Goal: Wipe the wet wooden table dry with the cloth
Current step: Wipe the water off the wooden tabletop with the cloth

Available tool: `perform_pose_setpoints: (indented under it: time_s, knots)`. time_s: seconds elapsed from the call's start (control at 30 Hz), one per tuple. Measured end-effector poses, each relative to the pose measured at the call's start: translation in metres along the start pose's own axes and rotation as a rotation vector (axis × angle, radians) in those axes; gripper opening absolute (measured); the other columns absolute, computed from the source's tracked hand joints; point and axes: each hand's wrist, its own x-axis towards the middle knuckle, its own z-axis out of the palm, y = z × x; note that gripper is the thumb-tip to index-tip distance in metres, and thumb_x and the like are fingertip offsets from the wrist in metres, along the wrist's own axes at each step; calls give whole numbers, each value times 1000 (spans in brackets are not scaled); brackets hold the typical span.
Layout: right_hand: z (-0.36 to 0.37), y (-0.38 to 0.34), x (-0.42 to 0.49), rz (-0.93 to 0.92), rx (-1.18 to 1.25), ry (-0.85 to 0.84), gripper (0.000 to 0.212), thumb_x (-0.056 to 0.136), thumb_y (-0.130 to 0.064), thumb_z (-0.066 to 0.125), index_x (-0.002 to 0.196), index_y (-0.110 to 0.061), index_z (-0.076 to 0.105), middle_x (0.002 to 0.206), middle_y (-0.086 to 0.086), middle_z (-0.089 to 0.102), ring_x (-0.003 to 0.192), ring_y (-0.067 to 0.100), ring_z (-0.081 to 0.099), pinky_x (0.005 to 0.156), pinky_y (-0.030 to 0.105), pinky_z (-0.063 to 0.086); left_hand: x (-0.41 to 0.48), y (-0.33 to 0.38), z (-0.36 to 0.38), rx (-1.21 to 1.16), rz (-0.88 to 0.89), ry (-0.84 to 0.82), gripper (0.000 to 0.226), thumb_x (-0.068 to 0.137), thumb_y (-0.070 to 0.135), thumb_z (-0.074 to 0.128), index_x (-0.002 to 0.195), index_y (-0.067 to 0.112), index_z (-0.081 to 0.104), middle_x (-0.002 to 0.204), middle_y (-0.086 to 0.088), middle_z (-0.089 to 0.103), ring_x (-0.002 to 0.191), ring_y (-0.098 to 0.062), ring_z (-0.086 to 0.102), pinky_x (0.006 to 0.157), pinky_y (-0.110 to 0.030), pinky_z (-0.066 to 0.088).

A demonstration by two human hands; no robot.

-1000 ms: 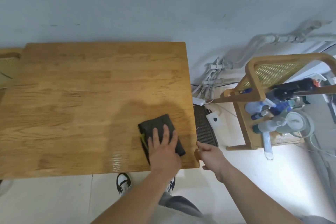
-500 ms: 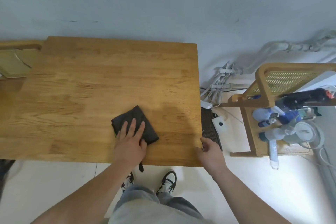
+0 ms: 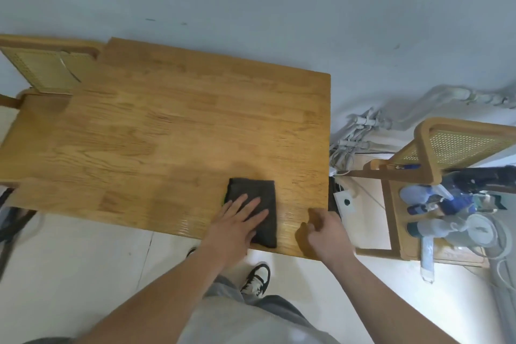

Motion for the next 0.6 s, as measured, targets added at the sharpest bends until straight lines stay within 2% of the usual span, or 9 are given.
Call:
perform_pose_setpoints:
  time_s: [0.13,0.2,0.27,0.33,0.43,0.5,0.6]
  knots:
    - [15,-40,7,-137,-75,-117,48,94,-23,62,141,-21,59,140,4,56,124,23,57,104,31,43,-43,-94,-8,-143,-494,73,58,108,43,32,162,40,12,172,5,7,158,-26,1,127,-46,13]
    - [24,-56,9,-166,-70,-156,48,94,-20,58,142,-22,59,143,0,58,127,22,57,103,28,43,-52,-101,-6,-201,-664,80,58,108,42,30,163,36,12,173,1,6,157,-30,1,127,-48,13]
    - [34,-71,9,-189,-45,-191,48,94,-17,56,142,-22,59,144,-1,59,128,20,56,102,25,42,-43,-75,-5,-224,-754,82,60,108,40,28,164,32,7,173,0,1,157,-35,-2,127,-50,10]
    - [44,-84,8,-212,-38,-199,48,95,-16,55,142,-21,60,143,1,60,129,21,56,104,25,41,-31,-37,-5,-244,-673,65,62,108,38,31,164,31,5,173,-1,-3,156,-37,-8,126,-52,5]
    - [53,-99,11,-266,-88,-192,44,95,-17,55,138,-22,61,140,4,60,126,25,56,103,32,46,-30,-5,10,-206,-292,15,62,106,33,40,162,33,15,173,2,1,157,-35,-7,126,-56,4]
    - [57,-110,12,-283,-110,-196,43,95,-16,55,137,-24,62,137,5,58,124,25,56,98,31,47,-38,-26,14,-140,-103,3,57,107,36,39,161,37,18,172,8,0,158,-28,-7,127,-53,5]
    - [65,-124,17,-253,-96,-192,47,95,-17,56,141,-25,59,139,1,55,124,22,57,101,27,46,-53,-92,7,-52,-60,21,56,110,41,32,160,45,9,170,14,-10,156,-18,-15,127,-45,-4]
